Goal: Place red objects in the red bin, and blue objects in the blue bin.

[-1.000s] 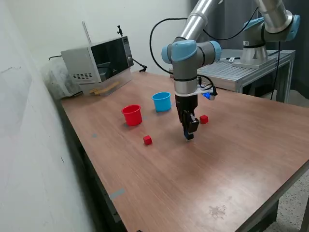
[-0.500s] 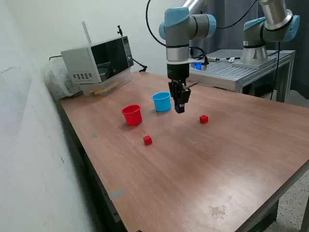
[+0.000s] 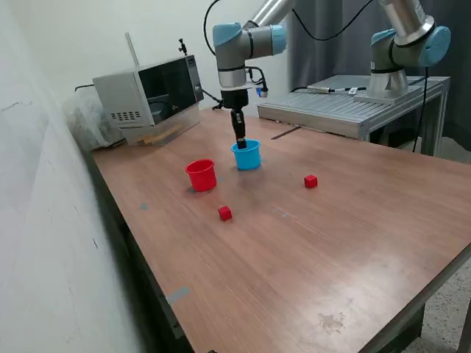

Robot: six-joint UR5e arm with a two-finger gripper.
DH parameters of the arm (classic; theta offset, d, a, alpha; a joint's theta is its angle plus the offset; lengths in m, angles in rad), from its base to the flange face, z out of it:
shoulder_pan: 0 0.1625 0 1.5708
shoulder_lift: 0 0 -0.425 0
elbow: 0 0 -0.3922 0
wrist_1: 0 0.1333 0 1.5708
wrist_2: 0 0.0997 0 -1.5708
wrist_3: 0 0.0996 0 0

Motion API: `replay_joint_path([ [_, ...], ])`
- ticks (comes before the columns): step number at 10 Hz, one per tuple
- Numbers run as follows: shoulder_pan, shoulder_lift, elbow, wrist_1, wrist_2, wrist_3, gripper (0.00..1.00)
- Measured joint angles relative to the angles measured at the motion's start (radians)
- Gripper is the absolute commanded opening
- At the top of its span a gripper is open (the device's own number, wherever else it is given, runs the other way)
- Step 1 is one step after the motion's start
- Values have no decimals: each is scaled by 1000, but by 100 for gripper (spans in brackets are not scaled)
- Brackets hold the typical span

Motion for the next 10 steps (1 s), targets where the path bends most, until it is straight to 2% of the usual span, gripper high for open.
replay_joint_path([
  [2,-52,-5,25,1,-2,-13,0],
  [7,-95,-49,94,0,-12,-28,0],
  [8,-101,-60,109,0,-14,-30,100],
  [10,-104,-72,129,0,-16,-30,100],
])
